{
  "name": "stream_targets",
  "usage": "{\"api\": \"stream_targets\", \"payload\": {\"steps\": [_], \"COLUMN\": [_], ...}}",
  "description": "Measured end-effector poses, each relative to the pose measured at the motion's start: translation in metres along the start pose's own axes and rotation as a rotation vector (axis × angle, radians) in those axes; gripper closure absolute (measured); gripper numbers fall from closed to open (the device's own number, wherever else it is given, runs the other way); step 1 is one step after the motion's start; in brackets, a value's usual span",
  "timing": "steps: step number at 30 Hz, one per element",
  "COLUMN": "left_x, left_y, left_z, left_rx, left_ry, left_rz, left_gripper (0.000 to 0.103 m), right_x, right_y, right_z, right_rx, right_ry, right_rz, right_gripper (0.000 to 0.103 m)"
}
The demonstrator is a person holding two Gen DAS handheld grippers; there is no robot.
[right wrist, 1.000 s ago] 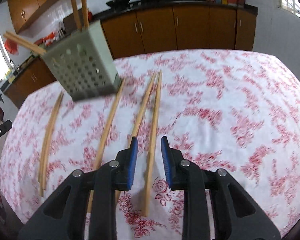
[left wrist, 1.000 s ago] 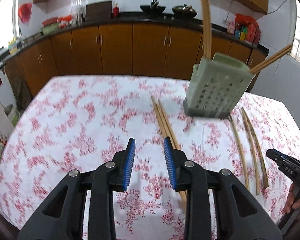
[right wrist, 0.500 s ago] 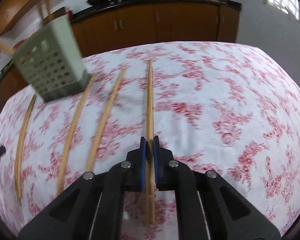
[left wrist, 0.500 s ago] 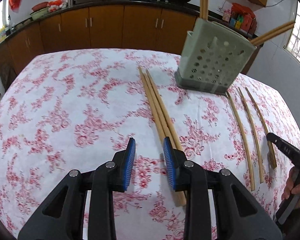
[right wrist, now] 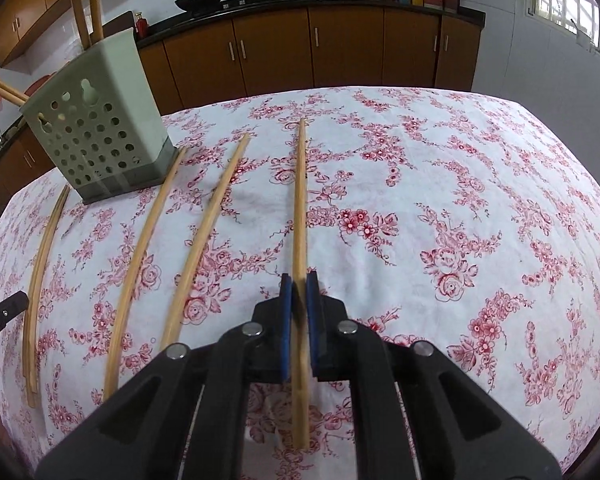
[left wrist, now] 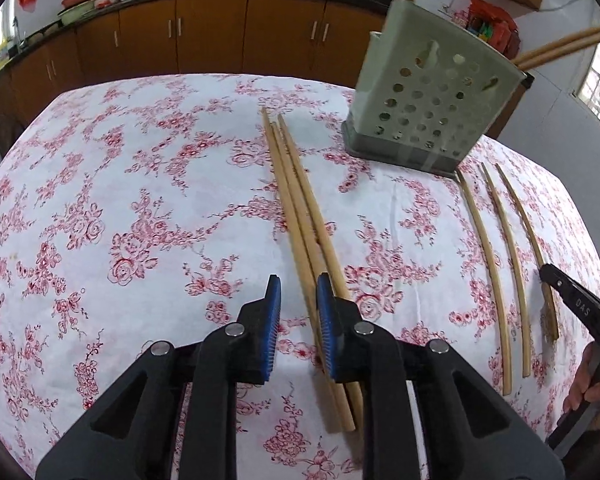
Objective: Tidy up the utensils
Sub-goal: 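Close the left gripper on a chopstick while the right gripper grasps another chopstick, then lift both held chopsticks and carry them above the green holder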
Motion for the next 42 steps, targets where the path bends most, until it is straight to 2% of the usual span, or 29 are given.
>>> {"api": "stream_targets", "payload": {"steps": [5,11,13,19,22,24,29,42], "left_x": [0.000,0.003,0.006,0.016,0.016,0.015,0.014,0.015], "left_y": [0.001,0.001,0.004,0.022,0.025,0.024,0.020,0.020], "left_z": [-0.002,0.005,-0.001,-0.037,-0.050,-0.050,-0.043,-0.046], "left_rx": [0.004,0.056,0.057,0.028,0.028,0.063,0.138,0.134], "left_ry": [0.010,0.050,0.075,0.125,0.100,0.078,0.094,0.091], "left_rz": [-0.003,0.011,0.017,0.026,0.030,0.034,0.060,0.061], "left_gripper": [0.083,0.086,0.094,0.095,0.095,0.095,0.094,0.094], "right_x": [0.001,0.002,0.002,0.007,0.010,0.010,0.012,0.010], "right_y": [0.000,0.001,0.001,0.008,0.010,0.009,0.010,0.008], "right_z": [0.000,0.000,-0.002,0.013,0.018,0.016,0.017,0.015], "right_rx": [0.000,-0.001,-0.011,0.043,0.047,0.027,0.026,0.016], "right_ry": [-0.004,-0.008,-0.009,-0.036,-0.036,-0.041,-0.040,-0.043], "right_rz": [0.000,0.001,0.003,0.011,0.014,0.019,0.019,0.019], "right_gripper": [0.094,0.094,0.094,0.095,0.095,0.094,0.094,0.094]}}
Point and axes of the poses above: each gripper's, at about its wrist camera, not at the fingertips, and x roughly the way its jaws point, z to its right, y to its top, the point moved 8 cm from there along x, roughly the way its jaws point, and after that the axes turned 11 degrees about z, right-handed, at the moved point
